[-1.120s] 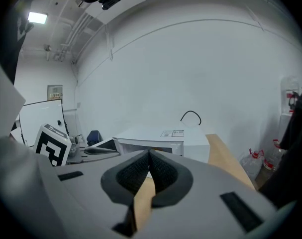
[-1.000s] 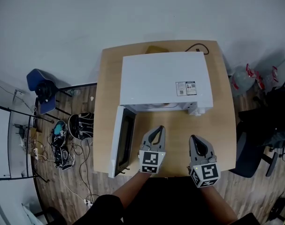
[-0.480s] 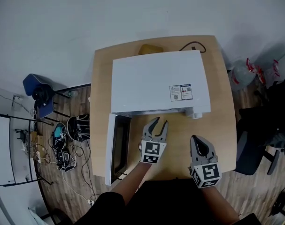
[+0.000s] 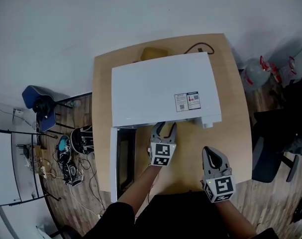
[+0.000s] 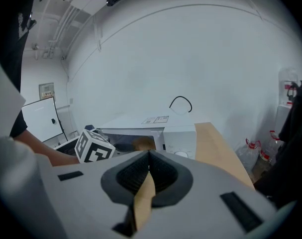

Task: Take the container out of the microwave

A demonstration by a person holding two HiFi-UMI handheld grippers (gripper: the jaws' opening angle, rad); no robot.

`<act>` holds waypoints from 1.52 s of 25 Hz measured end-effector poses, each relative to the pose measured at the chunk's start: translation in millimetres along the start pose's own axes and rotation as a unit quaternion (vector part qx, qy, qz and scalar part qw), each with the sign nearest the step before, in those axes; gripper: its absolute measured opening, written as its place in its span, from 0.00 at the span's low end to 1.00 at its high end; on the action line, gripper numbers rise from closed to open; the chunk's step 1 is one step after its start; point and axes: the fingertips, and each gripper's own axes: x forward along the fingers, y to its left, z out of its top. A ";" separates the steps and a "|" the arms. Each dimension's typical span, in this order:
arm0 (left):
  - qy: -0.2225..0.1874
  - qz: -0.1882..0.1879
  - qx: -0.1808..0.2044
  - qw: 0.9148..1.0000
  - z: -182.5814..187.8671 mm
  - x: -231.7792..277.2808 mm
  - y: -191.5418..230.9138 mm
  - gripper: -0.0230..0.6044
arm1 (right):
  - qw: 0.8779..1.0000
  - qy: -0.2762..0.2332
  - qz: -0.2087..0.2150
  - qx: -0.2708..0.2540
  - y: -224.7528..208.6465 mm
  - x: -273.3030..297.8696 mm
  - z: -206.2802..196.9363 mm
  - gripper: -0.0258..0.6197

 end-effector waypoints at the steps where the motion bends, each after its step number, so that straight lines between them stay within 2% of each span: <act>1: 0.007 -0.001 0.002 1.000 -4.3 5.6 1.1 0.26 | 1.000 0.000 -0.001 0.003 -0.9 0.7 -0.9 0.13; 8: 0.032 0.003 0.012 0.999 -21.2 33.1 9.5 0.26 | 1.000 0.005 -0.013 0.012 -16.4 -0.2 -5.7 0.13; 18: 0.054 -0.010 0.029 0.998 -14.1 58.1 8.3 0.26 | 0.999 0.008 -0.028 0.024 -39.4 7.8 -4.9 0.13; 23: 0.066 0.001 0.040 0.997 -11.2 66.6 11.2 0.26 | 0.999 0.005 -0.024 0.028 -39.9 10.1 0.5 0.13; 26: 0.084 0.009 0.057 0.995 -12.6 70.6 14.5 0.26 | 0.999 0.005 -0.025 0.030 -41.7 9.7 1.2 0.13; 31: 0.095 -0.008 0.084 0.992 -16.6 76.8 8.6 0.26 | 0.999 0.006 -0.032 0.036 -48.6 8.5 -0.8 0.13; 36: 0.109 -0.009 0.111 0.988 -17.1 82.5 8.1 0.24 | 0.998 0.006 -0.037 0.040 -53.4 6.0 -3.2 0.13; 38: 0.118 -0.001 0.128 0.985 -19.5 83.3 9.9 0.18 | 0.998 0.006 -0.038 0.040 -53.9 5.6 -4.1 0.13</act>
